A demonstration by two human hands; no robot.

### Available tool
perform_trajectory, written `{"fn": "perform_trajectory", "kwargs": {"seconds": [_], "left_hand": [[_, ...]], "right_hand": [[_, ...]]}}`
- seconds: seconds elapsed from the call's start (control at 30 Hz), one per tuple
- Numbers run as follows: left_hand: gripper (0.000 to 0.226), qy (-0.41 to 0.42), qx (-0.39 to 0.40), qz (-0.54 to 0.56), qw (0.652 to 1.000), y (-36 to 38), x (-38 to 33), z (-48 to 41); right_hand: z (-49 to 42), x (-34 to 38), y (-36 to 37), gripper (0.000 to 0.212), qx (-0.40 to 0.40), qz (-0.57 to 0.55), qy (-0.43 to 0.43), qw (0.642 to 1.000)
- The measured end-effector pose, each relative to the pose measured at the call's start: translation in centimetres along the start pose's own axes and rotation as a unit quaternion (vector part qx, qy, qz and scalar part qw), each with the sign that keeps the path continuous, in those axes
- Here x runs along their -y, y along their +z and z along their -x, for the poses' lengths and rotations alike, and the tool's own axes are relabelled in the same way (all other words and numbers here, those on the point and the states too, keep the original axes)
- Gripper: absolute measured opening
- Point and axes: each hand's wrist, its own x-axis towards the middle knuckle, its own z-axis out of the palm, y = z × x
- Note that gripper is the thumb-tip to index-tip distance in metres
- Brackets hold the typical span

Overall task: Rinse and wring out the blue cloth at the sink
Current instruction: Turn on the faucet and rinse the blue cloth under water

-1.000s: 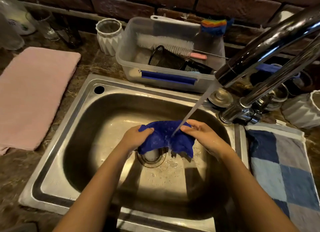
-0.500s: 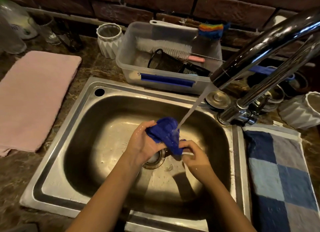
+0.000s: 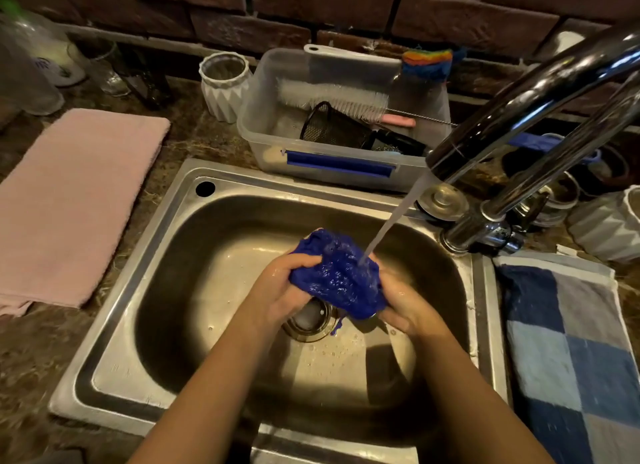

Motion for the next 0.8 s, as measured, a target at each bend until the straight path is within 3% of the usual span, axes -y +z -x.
{"fn": "perform_trajectory", "kwargs": {"seconds": [0.07, 0.17, 0.2, 0.3, 0.37, 0.47, 0.57, 0.6, 0.7, 0.8], "left_hand": [[0.046, -0.025, -0.002, -0.033, 0.999, -1.6, -0.7, -0.1], [0.015, -0.103, 0.01, -0.128, 0.986, -3.2, -0.4, -0.1], [0.014, -0.127, 0.021, -0.167, 0.978, -3.3, -0.1, 0.0], [0.065, -0.164, -0.017, -0.296, 0.941, -4.0, 1.2, -1.2], [0.076, -0.161, -0.064, -0.329, 0.928, -4.1, 2.0, -1.9], [0.049, -0.132, -0.141, -0.27, 0.943, -4.4, 2.2, -2.4], [0.028, -0.089, -0.143, -0.132, 0.977, -3.3, 2.3, -2.4], [0.029, -0.072, -0.138, -0.11, 0.982, -2.5, 2.5, -2.5], [0.041, -0.044, -0.16, -0.094, 0.982, -0.4, 4.3, -3.1], [0.042, -0.036, -0.162, -0.055, 0.985, 0.3, 5.8, -3.5]], "right_hand": [[-0.1, 1.0, -0.1, 0.017, -0.044, 0.005, -0.047, 0.998], [-0.4, 2.4, -0.1, 0.015, -0.128, 0.098, -0.108, 0.981], [-0.6, 2.5, 0.1, 0.018, -0.141, 0.121, -0.119, 0.975], [-0.9, 2.2, 0.8, 0.021, -0.135, 0.192, -0.141, 0.962], [-0.8, 1.9, 1.1, 0.02, -0.115, 0.175, -0.154, 0.966], [0.0, 1.9, 0.6, 0.019, -0.069, 0.12, -0.167, 0.976], [1.0, 1.3, 1.6, 0.008, -0.086, 0.214, -0.157, 0.96], [0.9, 0.6, 2.6, 0.008, -0.108, 0.233, -0.149, 0.955], [-0.1, -2.0, 5.4, 0.032, -0.227, 0.28, -0.156, 0.919], [-1.4, -1.8, 6.1, 0.036, -0.323, 0.251, -0.198, 0.891]]}}
